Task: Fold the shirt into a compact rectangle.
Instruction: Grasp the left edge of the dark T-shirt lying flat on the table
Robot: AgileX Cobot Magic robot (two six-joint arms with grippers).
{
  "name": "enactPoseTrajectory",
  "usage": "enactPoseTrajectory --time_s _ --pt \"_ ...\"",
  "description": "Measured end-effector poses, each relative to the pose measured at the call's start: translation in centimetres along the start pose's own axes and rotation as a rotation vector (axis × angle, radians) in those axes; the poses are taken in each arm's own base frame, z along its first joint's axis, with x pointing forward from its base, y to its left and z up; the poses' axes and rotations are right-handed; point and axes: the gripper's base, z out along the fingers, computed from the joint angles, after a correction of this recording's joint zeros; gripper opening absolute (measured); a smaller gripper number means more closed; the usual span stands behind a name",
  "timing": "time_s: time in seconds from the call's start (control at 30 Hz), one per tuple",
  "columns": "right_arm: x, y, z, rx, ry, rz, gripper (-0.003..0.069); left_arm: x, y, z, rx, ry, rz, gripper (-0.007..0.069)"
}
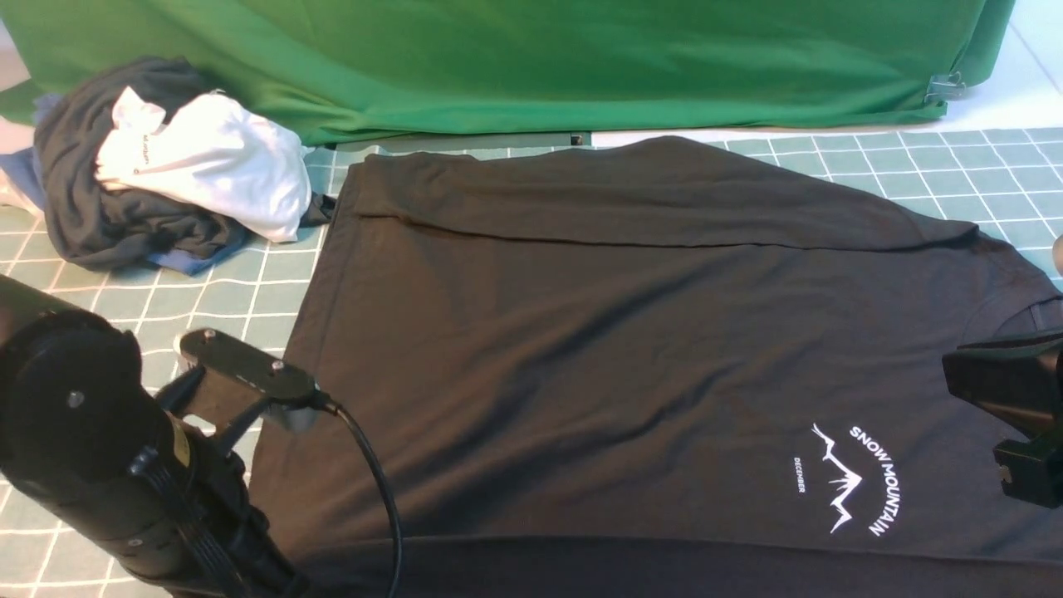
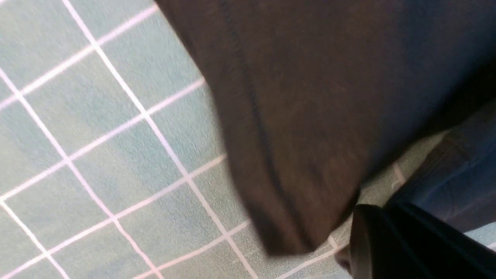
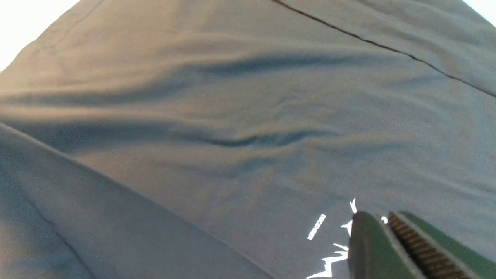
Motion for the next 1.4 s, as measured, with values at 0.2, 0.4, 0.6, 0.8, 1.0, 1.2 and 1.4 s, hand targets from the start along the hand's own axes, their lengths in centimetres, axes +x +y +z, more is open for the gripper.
enactPoseTrajectory --time_s 0.2,0.4,0.6,0.8,1.0,1.2,1.4 --pt "0.0 0.0 0.0 0.0 0.001 0.0 0.0069 0.3 -0.1 2.4 0.016 0.052 -0.001 0.0187" --pt "0.0 0.0 0.0 0.0 0.001 0.0 0.0069 0.0 -0.3 3.0 0.033 0.024 0.036 0.0328" --pt "0.0 0.0 0.0 0.0 0.002 -0.001 0.0069 -0.4 0.0 3.0 0.008 -0.014 0.036 0.0377" --pt "0.0 0.0 0.0 0.0 0.002 -0.001 0.0069 -0.7 -0.1 3.0 0.018 -0.048 0.02 0.0372" --pt "0.0 0.0 0.0 0.0 0.002 -0.001 0.0069 -0.6 -0.2 3.1 0.029 -0.031 0.011 0.024" --pt "0.0 0.0 0.0 0.0 0.002 -0.001 0.0069 -0.6 -0.2 3.4 0.031 -0.013 0.01 0.0041" --pt "0.0 0.0 0.0 0.0 0.002 -0.001 0.0074 -2.1 -0.3 0.1 0.054 -0.046 -0.003 0.0014"
